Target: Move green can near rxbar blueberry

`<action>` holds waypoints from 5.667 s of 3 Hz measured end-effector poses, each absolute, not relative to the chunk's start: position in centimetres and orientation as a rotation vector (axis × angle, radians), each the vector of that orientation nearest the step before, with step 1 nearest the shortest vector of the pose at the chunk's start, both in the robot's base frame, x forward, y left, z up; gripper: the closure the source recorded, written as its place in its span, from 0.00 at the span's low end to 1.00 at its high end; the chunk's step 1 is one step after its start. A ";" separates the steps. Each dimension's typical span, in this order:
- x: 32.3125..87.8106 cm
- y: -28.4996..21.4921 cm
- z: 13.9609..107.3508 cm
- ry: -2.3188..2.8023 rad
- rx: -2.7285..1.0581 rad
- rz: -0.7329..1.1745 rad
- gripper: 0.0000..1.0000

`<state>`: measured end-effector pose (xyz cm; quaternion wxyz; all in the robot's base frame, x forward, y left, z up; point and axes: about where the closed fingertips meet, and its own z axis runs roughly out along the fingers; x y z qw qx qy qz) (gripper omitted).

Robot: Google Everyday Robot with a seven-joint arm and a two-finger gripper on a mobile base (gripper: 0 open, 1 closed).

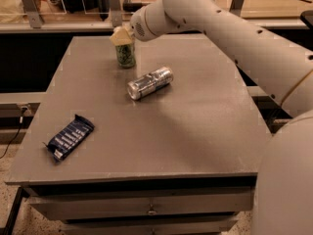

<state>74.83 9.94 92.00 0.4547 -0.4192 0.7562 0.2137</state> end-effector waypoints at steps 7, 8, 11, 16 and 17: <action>65.5 12.3 97.1 1.669 -1.250 0.722 1.00; 63.4 15.4 96.5 1.566 -1.400 0.844 1.00; 53.9 21.0 93.7 1.360 -1.781 1.014 0.84; 51.4 24.5 91.8 1.284 -1.847 1.051 0.00; 53.9 22.6 92.3 1.344 -1.815 0.998 0.00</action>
Offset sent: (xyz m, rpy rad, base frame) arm -0.0003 0.0020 -0.0014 -0.0003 0.0021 0.0030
